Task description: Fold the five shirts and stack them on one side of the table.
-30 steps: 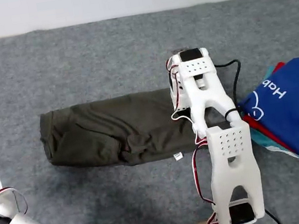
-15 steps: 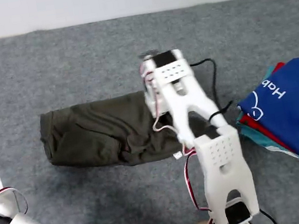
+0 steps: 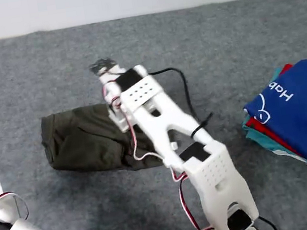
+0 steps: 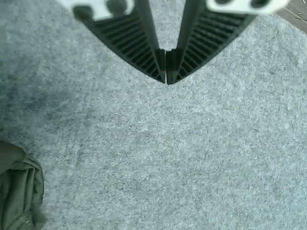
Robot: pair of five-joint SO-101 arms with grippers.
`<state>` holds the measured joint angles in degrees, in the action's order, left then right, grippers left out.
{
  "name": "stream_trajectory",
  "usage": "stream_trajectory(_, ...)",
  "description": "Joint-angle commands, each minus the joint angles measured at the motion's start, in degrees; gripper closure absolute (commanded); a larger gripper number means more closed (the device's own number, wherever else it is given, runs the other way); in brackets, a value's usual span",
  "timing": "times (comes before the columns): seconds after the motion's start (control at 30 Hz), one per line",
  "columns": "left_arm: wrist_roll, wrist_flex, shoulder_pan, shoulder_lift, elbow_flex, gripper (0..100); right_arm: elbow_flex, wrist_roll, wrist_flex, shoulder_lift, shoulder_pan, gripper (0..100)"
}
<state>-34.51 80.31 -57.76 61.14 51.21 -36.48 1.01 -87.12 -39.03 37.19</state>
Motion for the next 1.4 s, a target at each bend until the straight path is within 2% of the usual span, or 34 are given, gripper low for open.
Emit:
stream_trajectory(0.0,-0.44,0.26,0.18,0.70,-0.57,99,-0.97,0.70,3.38,4.35,3.65,98.8)
stream_trajectory(0.2,-0.44,0.44,0.18,0.70,-0.48,99,-9.49,3.34,6.11,1.36,8.13,98.8)
stream_trajectory(0.7,-0.44,0.53,0.18,0.70,-0.04,99,-35.52,7.21,5.49,-16.22,14.99,98.9)
stream_trajectory(0.97,-0.44,0.53,0.18,0.70,0.04,99,-40.18,10.02,6.29,-19.82,17.01,98.9)
stream_trajectory(1.23,-0.44,0.53,0.18,0.70,0.04,99,-40.79,11.69,11.30,-21.76,18.15,98.7)
stream_trajectory(1.37,-0.44,0.53,0.18,0.70,0.04,99,-40.70,12.48,14.29,-22.64,18.33,92.5)
